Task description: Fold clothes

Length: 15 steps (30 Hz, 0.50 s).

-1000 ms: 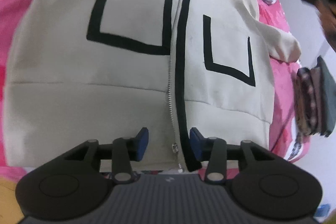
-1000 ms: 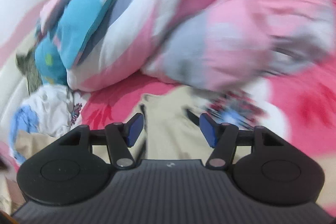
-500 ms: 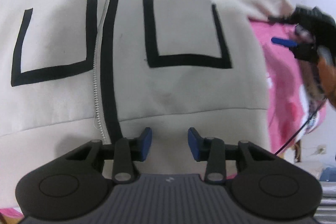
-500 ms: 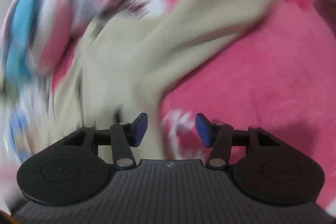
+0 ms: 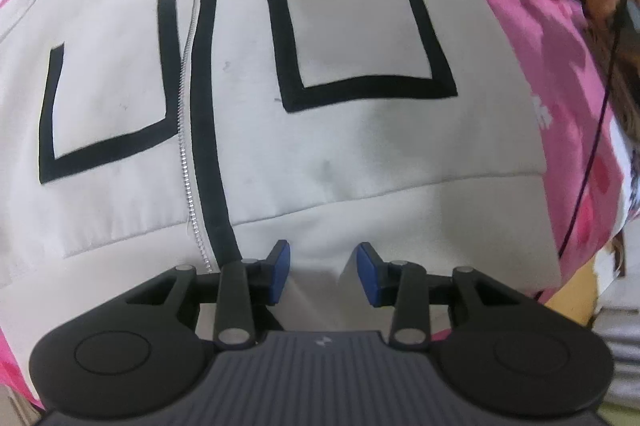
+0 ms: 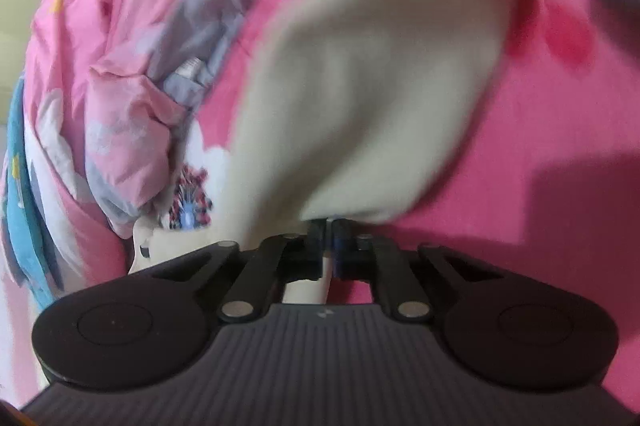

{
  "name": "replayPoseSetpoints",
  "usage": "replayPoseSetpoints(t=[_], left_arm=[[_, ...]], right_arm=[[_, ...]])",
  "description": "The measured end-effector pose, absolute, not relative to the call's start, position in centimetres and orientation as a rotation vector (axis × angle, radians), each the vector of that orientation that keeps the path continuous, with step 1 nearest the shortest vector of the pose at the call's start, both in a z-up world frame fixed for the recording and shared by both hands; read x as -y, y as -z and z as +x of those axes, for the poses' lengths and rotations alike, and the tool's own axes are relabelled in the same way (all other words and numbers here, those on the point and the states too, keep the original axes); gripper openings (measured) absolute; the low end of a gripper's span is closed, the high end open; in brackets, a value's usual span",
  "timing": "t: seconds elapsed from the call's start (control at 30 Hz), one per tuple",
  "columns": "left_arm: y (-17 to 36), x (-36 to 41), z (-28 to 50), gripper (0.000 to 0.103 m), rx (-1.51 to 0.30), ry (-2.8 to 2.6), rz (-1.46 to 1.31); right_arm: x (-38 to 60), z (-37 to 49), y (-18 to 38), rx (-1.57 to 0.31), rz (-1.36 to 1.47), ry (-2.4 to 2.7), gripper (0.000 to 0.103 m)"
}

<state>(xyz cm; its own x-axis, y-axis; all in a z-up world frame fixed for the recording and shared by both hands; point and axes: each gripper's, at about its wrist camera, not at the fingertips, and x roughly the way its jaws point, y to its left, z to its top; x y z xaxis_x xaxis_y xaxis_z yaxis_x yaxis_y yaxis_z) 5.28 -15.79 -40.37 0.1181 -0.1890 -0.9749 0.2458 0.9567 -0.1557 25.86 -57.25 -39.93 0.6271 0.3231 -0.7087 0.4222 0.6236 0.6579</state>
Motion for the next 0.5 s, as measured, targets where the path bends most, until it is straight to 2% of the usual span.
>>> replayPoseSetpoints(t=[0.13,0.23,0.3,0.37,0.5], left_arm=[[40.4,16.1,5.2,0.038,-1.422,0.326,0.082],[40.4,16.3,5.2,0.039,-1.425,0.333,0.108],[40.4,16.5,5.2,0.039,-1.427,0.337,0.125],[40.3,16.6,5.1,0.039,-1.43,0.341,0.143],[40.3,16.3,5.1,0.041,-1.431,0.345,0.125]], right_arm=[[56.0,28.2,36.0,-0.876,0.575,0.061,0.002],[55.4,30.3,38.6,-0.983,0.342,0.07,0.005],[56.1,30.0,40.1,-1.0,0.348,0.069,0.008],[56.7,29.5,39.0,-0.976,0.407,0.067,0.013],[57.2,24.6,35.8,-0.938,0.44,0.101,0.016]])
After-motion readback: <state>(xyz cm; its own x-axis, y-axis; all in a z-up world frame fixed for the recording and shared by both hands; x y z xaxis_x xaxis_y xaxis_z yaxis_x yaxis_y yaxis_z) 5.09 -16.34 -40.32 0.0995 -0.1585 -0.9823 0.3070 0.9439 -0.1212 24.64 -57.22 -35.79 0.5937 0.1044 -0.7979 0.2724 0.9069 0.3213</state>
